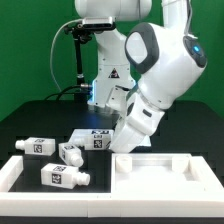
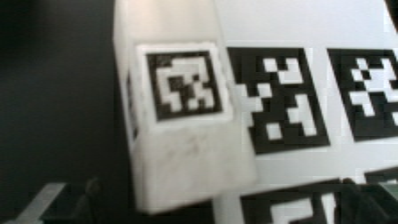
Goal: Assemble one leg
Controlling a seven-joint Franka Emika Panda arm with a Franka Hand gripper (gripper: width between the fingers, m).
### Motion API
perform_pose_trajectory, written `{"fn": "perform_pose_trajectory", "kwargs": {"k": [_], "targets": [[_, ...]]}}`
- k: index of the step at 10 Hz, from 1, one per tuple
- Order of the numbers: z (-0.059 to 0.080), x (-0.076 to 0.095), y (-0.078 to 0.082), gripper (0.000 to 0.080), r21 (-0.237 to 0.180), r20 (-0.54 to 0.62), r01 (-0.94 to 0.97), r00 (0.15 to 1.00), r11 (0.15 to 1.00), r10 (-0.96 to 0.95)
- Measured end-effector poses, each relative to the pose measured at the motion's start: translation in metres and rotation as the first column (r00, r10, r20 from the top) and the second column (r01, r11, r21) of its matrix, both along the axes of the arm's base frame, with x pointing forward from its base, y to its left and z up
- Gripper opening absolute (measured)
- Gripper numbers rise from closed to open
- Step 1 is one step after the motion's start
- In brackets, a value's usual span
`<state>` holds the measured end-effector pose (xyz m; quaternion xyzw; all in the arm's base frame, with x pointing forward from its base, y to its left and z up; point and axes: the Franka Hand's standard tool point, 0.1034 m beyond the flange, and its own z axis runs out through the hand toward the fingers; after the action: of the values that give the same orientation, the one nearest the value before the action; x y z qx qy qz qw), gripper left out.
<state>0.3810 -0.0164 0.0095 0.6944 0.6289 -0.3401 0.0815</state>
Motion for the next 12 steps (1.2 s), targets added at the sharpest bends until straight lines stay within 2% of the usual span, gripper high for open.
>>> {"fn": "perform_pose_trajectory", "kwargs": {"k": [2, 5, 6, 7, 8, 9, 10, 11, 12], "targets": [[0.0, -0.0003, -0.0007, 0.0649, -0.016, -0.011, -0.039, 0.999, 0.999, 0.039], [-0.0005, -0.0005, -0.0012, 0.0649, -0.006, -0.004, -0.034, 0.999, 0.999, 0.034], [-0.0007, -0.0008, -0.0013, 0.0557, -0.007, -0.004, -0.034, 0.999, 0.999, 0.034], [-0.0008, -0.0008, -0.0013, 0.0375, -0.007, -0.005, -0.034, 0.999, 0.999, 0.034], [-0.0008, -0.0009, -0.0014, 0.0375, -0.007, -0.005, -0.034, 0.999, 0.999, 0.034], [-0.0009, -0.0009, -0.0014, 0.0239, -0.007, -0.005, -0.034, 0.999, 0.999, 0.034], [-0.001, -0.001, -0.0014, 0.0071, -0.007, -0.005, -0.034, 0.999, 0.999, 0.034], [-0.001, -0.001, -0.0014, 0.0022, -0.007, -0.005, -0.034, 0.999, 0.999, 0.034], [-0.0011, -0.0011, -0.0014, 0.0022, -0.007, -0.005, -0.034, 0.999, 0.999, 0.034]]}}
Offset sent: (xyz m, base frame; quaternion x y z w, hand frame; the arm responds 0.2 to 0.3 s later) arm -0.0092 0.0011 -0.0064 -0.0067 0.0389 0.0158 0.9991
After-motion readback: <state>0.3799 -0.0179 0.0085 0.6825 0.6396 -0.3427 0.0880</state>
